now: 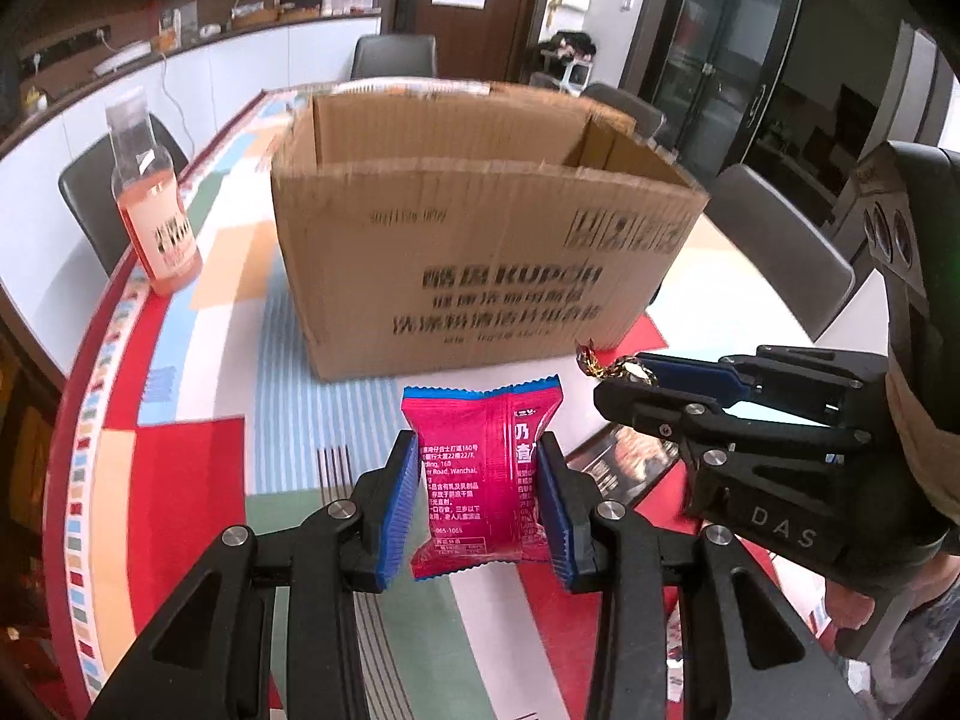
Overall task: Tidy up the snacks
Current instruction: 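Lift pink bag and gold candy and carry both over the cardboard box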
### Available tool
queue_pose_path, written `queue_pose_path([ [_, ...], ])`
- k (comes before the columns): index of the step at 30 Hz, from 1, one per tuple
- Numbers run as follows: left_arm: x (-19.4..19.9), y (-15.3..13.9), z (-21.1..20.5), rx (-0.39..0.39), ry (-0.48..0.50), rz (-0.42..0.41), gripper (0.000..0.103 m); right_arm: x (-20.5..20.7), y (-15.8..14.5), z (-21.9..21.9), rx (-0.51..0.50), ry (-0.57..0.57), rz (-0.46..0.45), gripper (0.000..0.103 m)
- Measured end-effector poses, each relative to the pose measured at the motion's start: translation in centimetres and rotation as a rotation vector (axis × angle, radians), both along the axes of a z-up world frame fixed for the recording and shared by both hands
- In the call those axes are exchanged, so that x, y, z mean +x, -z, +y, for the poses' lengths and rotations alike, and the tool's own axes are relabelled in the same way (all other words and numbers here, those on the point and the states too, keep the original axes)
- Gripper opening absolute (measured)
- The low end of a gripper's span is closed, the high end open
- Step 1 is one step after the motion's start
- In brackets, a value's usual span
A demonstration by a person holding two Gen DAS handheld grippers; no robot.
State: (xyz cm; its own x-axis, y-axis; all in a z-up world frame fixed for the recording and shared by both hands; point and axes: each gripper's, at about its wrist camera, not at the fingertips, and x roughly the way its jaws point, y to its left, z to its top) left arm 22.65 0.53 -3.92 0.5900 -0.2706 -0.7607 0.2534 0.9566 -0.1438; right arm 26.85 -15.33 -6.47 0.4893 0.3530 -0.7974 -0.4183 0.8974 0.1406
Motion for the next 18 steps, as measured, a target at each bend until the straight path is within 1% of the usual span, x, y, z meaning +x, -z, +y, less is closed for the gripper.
queue_pose_path([
  [5,-0.7,-2.6,-0.1,0.001,-0.002,-0.075,0.038,-0.8,-2.7,-1.0,0.035,0.029,-0.06,0.023],
  [11,-1.3,-6.1,-0.4,-0.004,-0.01,-0.184,0.038,-1.4,-5.4,-1.8,0.064,0.053,-0.125,0.023],
  [15,-1.1,-8.1,-0.6,-0.021,-0.01,-0.238,0.038,-1.5,-7.6,-2.9,0.097,0.068,-0.171,0.023],
  [18,-0.9,-9.3,-0.8,-0.023,-0.01,-0.273,0.038,-1.3,-8.8,-2.4,0.111,0.079,-0.209,0.023],
])
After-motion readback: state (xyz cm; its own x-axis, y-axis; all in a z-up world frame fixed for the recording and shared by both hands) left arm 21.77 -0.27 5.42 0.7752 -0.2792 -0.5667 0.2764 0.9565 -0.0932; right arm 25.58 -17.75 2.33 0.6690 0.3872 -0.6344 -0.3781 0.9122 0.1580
